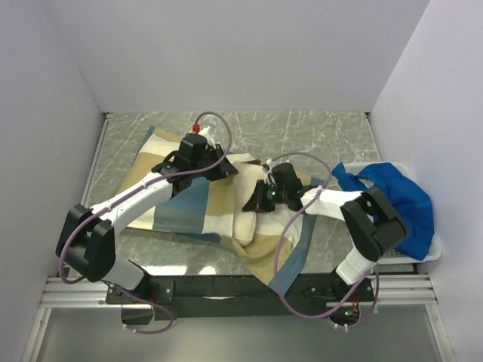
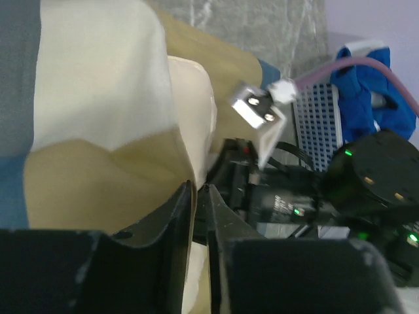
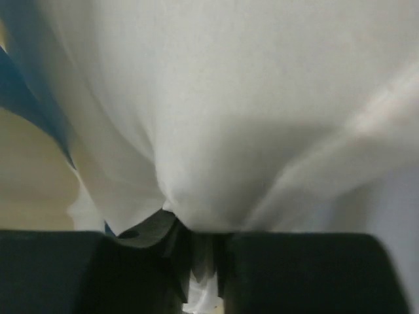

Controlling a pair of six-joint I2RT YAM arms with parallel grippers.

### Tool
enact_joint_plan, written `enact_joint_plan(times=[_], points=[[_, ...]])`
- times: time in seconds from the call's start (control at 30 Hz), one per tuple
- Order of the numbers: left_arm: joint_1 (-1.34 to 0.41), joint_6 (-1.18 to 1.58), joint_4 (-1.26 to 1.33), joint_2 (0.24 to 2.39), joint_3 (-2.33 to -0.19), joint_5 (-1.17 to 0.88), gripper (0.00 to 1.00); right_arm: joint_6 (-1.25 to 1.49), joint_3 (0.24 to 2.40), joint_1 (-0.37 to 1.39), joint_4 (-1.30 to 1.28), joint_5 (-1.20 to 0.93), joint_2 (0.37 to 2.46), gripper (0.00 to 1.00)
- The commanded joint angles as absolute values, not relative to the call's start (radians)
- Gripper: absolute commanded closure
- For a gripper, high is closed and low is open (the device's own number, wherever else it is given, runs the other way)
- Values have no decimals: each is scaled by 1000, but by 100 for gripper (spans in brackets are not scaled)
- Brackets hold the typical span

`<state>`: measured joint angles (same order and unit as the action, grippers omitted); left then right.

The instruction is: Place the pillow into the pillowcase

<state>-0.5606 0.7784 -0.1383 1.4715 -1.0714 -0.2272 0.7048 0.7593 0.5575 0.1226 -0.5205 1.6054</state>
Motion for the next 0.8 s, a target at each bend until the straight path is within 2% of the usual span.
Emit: enact_joint_plan(times=[0.0, 0.07, 0.1, 0.13, 0.17, 0.27, 0.33, 0.4, 0.5, 0.67, 0.77], points=[[-606, 723, -135, 1419, -1039, -224, 75, 664, 710, 580, 131, -433, 1527, 61], [-630, 700, -156, 1408, -1023, -186, 73, 632, 695, 574, 51, -320, 1401, 46], [-641, 693, -164, 1396, -1013, -167, 69, 624, 692, 568, 25, -293, 1358, 37], [-650, 678, -173, 1391, -1012, -126, 68, 609, 692, 549, -29, -263, 1317, 33], [-672, 669, -187, 1391, -1019, -106, 66, 604, 695, 543, -56, -240, 1236, 25], [-725, 637, -248, 1404, -1063, -8, 59, 598, 703, 476, -150, -134, 1106, 15], [-756, 611, -302, 1446, -1118, 49, 46, 600, 686, 411, -167, -110, 1066, 14], [-816, 592, -383, 1520, -1211, 179, 30, 603, 672, 278, -166, -196, 1066, 14], [-912, 545, -481, 1647, -1362, 386, 18, 595, 679, 196, -150, -225, 1089, 14], [-1017, 480, -643, 1863, -1566, 567, 9, 606, 687, 183, -126, -247, 1141, 15], [-1032, 486, -704, 1980, -1615, 711, 5, 615, 684, 178, -107, -259, 1164, 15]])
